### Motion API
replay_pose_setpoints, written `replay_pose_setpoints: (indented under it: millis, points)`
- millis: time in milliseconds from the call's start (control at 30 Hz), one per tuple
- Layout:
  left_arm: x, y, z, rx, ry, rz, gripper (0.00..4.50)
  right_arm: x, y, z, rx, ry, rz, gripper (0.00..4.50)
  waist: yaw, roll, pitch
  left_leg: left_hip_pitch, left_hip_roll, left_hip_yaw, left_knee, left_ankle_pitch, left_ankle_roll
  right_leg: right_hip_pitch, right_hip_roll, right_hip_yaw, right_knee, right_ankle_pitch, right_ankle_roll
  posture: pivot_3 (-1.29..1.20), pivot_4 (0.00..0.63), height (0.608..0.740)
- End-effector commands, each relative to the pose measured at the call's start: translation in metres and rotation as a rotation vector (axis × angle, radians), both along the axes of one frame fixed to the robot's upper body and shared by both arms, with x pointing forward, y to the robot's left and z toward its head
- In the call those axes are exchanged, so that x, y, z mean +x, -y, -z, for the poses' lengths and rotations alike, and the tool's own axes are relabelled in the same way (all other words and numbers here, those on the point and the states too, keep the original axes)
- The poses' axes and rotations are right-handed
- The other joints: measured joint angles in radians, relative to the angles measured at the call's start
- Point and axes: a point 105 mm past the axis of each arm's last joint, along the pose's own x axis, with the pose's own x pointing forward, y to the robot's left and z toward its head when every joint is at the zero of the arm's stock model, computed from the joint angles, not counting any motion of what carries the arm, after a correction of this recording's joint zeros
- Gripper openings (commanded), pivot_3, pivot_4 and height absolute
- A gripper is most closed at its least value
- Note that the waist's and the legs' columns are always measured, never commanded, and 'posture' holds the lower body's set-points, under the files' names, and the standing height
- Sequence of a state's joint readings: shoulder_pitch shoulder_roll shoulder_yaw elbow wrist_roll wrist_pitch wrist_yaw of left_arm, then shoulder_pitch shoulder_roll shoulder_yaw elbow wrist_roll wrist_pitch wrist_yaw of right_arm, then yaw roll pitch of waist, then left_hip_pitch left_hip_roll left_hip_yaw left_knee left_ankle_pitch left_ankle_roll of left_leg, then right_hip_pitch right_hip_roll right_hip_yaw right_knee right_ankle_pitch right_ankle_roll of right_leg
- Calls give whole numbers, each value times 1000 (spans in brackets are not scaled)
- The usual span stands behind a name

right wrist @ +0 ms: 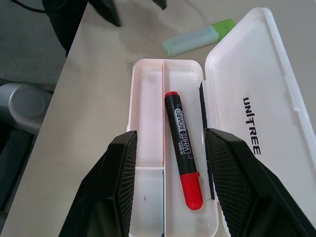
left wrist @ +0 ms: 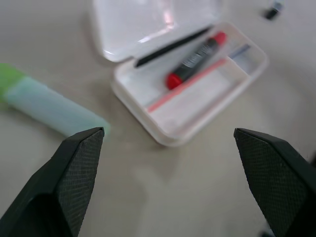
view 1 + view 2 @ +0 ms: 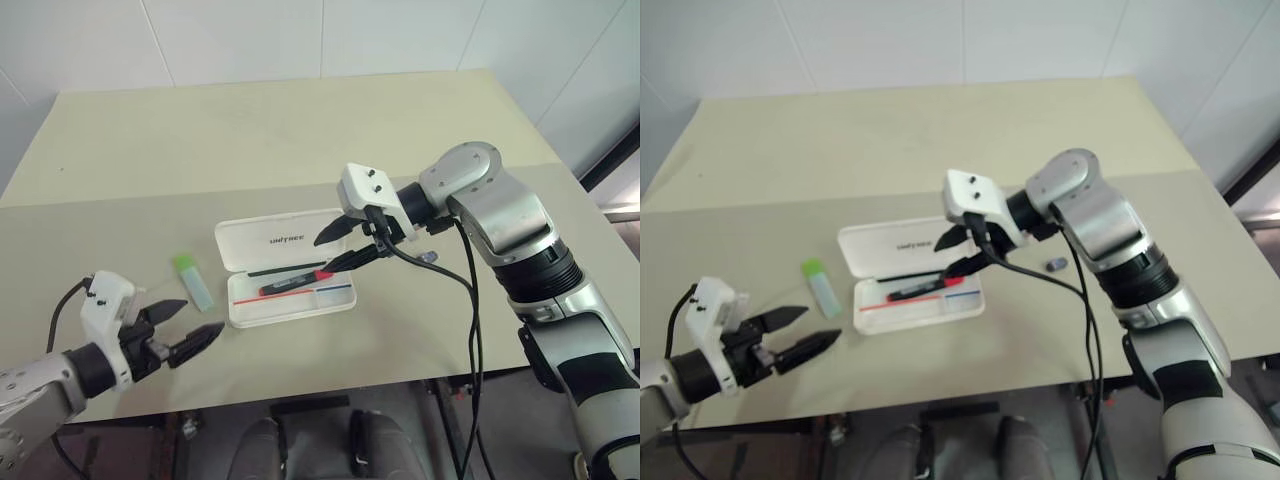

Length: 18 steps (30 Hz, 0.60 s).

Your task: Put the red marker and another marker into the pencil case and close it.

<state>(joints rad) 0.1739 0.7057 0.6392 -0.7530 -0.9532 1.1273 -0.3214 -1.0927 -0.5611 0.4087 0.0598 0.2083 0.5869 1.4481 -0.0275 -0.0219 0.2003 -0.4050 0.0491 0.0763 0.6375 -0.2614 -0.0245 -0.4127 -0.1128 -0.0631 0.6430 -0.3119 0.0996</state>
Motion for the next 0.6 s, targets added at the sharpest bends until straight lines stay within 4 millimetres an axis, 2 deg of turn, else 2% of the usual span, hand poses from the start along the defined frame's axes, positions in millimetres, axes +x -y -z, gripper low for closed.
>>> replay_pose_setpoints:
  millis: [33,333,600]
  points:
    - [10,-6,-1,26,1,-98,4500,-3,4,-10,19,27,-22,2302,0,0,0,0,0,0,0,0,0,0,0,0,0,0,0,0,150,740]
    - [37,-19,6,67,-28,-312,4500,-9,9,-14,23,22,-34,2302,-1,-1,0,0,0,1,1,1,-4,0,1,0,0,0,0,0,150,740]
    - [48,-25,20,117,-67,-424,4500,-10,12,-15,26,23,-22,2302,2,-1,-1,-1,0,3,2,2,-5,0,1,0,0,0,0,0,150,740]
